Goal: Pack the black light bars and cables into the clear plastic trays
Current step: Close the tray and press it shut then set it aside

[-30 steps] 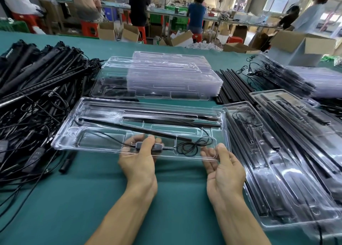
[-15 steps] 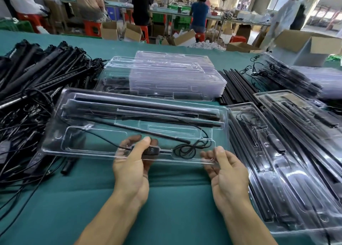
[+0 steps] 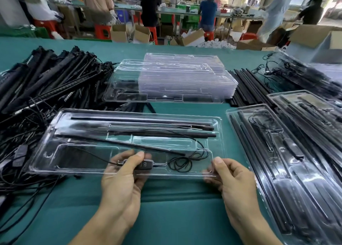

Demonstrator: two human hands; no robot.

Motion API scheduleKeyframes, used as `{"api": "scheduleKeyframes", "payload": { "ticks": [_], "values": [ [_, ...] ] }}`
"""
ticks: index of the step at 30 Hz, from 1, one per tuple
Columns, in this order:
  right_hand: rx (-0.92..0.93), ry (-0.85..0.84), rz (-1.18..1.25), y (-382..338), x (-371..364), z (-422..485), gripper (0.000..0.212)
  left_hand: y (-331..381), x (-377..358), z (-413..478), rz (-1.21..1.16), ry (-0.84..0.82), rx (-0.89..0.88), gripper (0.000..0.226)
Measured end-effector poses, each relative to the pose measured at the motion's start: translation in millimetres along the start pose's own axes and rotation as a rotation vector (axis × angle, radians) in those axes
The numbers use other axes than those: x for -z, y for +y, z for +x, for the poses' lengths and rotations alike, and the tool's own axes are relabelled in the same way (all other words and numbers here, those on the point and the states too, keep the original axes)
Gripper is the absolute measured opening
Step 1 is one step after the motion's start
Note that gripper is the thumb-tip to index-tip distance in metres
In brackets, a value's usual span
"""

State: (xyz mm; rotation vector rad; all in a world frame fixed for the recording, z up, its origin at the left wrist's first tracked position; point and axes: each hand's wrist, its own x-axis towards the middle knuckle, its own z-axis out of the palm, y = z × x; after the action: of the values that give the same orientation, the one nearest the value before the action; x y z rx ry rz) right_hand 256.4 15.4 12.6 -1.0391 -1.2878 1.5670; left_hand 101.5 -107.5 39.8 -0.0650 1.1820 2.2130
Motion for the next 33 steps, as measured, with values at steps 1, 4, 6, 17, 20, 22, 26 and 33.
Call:
{"api": "scheduleKeyframes", "payload": {
  "ticks": [1, 4, 6, 17, 20, 22, 26, 33],
  "values": [
    [-0.001, -0.008, -0.002, 0.7, 0.6, 0.1, 0.026, -0.2, 0.1, -0.4, 0.001, 0.008, 0.008, 0.026],
    [-0.008, -0.027, -0.022, 1.1, 3.1, 0.0, 0.029, -1.4, 1.2, -1.3, 0.002, 0.02, 0.026, 0.026],
    [-0.023, -0.049, -0.066, -0.5, 6.9, 0.2, 0.03, -1.6, 2.4, -1.0, 0.002, 0.035, 0.034, 0.026],
    [0.12, -0.144, -0.916, -20.5, 34.3, 9.3, 0.038, 7.1, 9.0, -1.2, 0.215, 0.016, 0.305, 0.012],
    [0.079, -0.099, -0.859, -23.1, 38.6, 9.4, 0.026, 16.2, 21.1, -7.2, 0.303, -0.125, 0.462, 0.034],
    [0.107, -0.065, -0.891, -24.6, 39.8, 8.5, 0.033, 19.6, 28.9, -10.7, 0.308, -0.144, 0.504, 0.043],
    [0.229, -0.097, -0.908, -27.3, 34.4, 3.4, 0.074, 20.5, 34.9, -15.0, 0.323, -0.183, 0.484, 0.05],
    [0.014, -0.154, -0.087, -41.2, 31.2, 13.8, 0.071, 36.1, 30.5, -25.3, 0.736, -0.37, 0.567, 0.04]
  ]
}}
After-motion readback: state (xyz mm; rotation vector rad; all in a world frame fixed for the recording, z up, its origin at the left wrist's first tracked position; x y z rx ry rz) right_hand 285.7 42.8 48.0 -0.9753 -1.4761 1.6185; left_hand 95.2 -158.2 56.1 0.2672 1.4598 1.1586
